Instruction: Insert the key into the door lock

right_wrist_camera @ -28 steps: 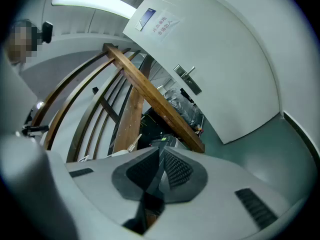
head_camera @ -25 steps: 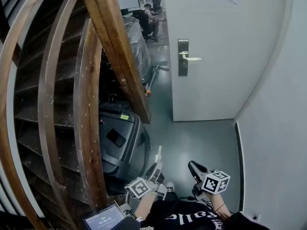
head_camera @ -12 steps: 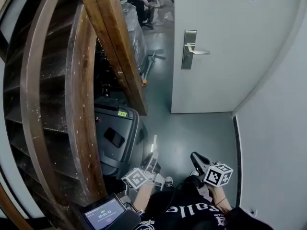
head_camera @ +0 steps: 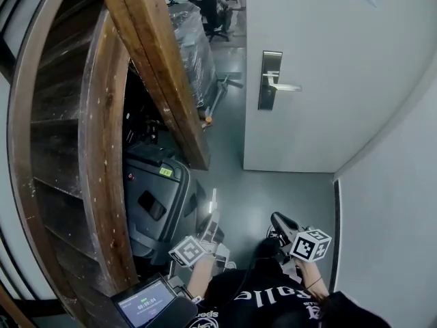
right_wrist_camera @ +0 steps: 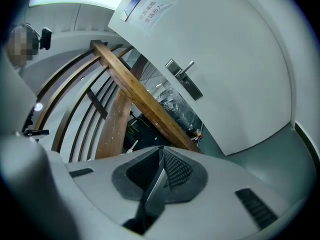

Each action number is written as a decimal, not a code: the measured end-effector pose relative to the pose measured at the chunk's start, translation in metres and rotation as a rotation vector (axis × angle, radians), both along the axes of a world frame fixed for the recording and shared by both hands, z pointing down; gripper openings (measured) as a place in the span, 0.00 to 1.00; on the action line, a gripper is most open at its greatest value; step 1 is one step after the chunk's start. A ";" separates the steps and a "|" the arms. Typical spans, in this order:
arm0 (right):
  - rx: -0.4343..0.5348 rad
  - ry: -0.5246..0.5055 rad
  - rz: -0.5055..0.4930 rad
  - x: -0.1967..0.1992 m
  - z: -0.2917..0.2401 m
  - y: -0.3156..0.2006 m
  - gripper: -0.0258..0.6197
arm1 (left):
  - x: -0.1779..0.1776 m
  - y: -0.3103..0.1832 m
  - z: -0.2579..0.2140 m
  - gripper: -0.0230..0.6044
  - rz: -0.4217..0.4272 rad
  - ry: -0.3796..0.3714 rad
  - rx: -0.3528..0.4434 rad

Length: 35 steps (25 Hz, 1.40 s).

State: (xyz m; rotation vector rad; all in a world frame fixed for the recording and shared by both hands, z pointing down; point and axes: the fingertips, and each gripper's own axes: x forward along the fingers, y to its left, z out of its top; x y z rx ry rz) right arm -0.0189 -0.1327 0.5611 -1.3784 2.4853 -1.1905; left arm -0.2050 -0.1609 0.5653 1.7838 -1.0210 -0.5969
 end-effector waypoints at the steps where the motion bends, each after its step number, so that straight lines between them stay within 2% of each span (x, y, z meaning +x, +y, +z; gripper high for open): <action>1: 0.005 0.003 -0.010 0.013 -0.002 -0.012 0.10 | 0.009 -0.010 0.000 0.07 -0.021 -0.007 -0.010; 7: 0.048 0.015 -0.034 0.103 -0.023 -0.080 0.10 | 0.097 -0.083 -0.022 0.07 -0.047 0.058 0.050; 10: 0.055 0.015 -0.049 0.138 -0.029 -0.107 0.10 | 0.135 -0.112 -0.023 0.07 -0.061 0.015 -0.012; 12: 0.057 0.009 -0.061 0.156 -0.029 -0.120 0.10 | 0.159 -0.130 -0.024 0.07 -0.053 0.016 -0.028; 16: 0.043 -0.012 -0.071 0.174 -0.022 -0.137 0.10 | 0.195 -0.171 -0.038 0.07 -0.001 0.031 0.056; 20: 0.030 -0.031 -0.076 0.184 -0.014 -0.149 0.10 | 0.215 -0.212 -0.042 0.07 0.035 -0.005 0.091; 22: 0.025 -0.036 -0.067 0.188 -0.013 -0.154 0.10 | 0.221 -0.234 -0.042 0.07 0.043 0.001 0.096; 28: 0.024 -0.039 -0.031 0.191 -0.011 -0.172 0.10 | 0.231 -0.294 -0.038 0.07 0.056 0.053 0.065; 35: 0.035 -0.046 0.006 0.180 -0.018 -0.199 0.10 | 0.239 -0.343 -0.028 0.07 0.081 0.042 0.022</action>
